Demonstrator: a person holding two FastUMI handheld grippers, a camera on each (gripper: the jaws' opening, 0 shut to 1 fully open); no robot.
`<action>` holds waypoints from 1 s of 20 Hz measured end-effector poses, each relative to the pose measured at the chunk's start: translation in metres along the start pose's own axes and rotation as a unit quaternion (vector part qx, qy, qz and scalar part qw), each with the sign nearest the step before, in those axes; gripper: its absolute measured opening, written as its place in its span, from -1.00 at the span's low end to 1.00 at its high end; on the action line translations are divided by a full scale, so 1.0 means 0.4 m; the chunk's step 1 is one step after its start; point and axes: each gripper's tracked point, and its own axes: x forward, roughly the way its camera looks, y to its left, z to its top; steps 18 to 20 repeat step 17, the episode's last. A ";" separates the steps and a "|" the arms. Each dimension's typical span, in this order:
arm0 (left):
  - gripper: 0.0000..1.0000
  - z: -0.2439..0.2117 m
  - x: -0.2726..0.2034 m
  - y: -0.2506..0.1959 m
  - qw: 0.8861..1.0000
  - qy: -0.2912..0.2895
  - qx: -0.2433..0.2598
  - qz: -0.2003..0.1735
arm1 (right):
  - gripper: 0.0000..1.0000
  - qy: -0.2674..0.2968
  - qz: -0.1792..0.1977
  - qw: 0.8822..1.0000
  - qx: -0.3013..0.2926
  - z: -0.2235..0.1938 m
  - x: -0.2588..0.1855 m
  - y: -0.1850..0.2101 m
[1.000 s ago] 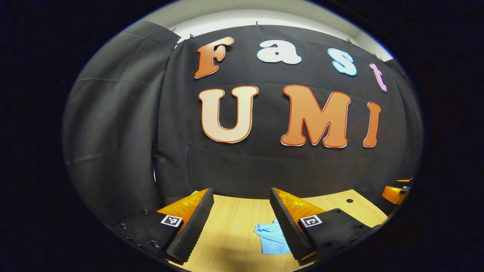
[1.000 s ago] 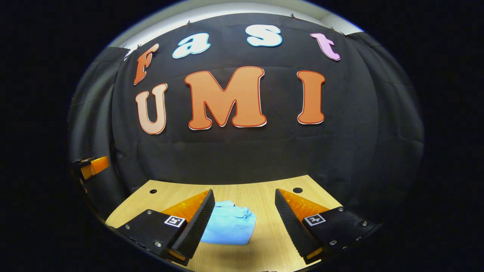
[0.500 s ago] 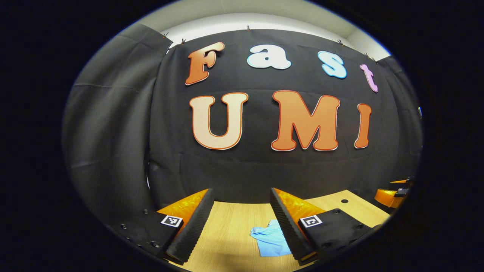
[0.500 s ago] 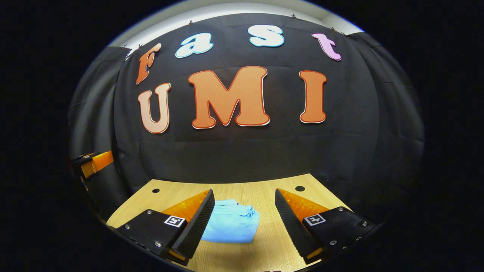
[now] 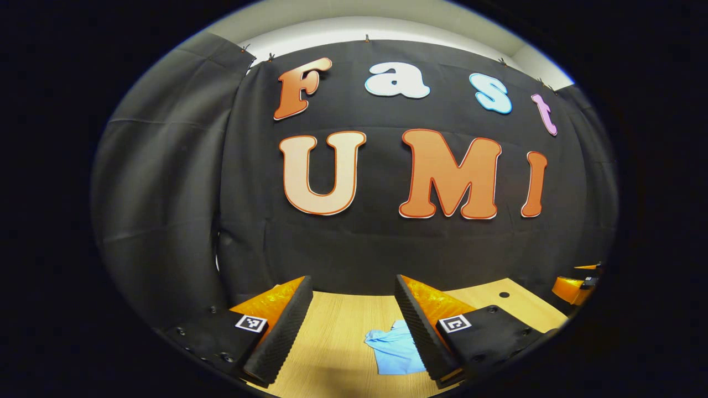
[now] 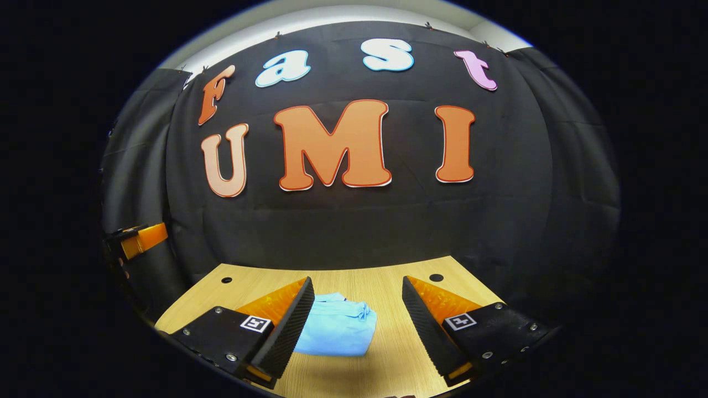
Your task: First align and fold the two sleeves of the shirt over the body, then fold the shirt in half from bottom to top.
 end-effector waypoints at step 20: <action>0.94 -0.007 0.033 0.008 1.000 0.007 0.011 0.011 | 0.96 0.014 0.015 1.000 0.002 -0.020 0.055 0.020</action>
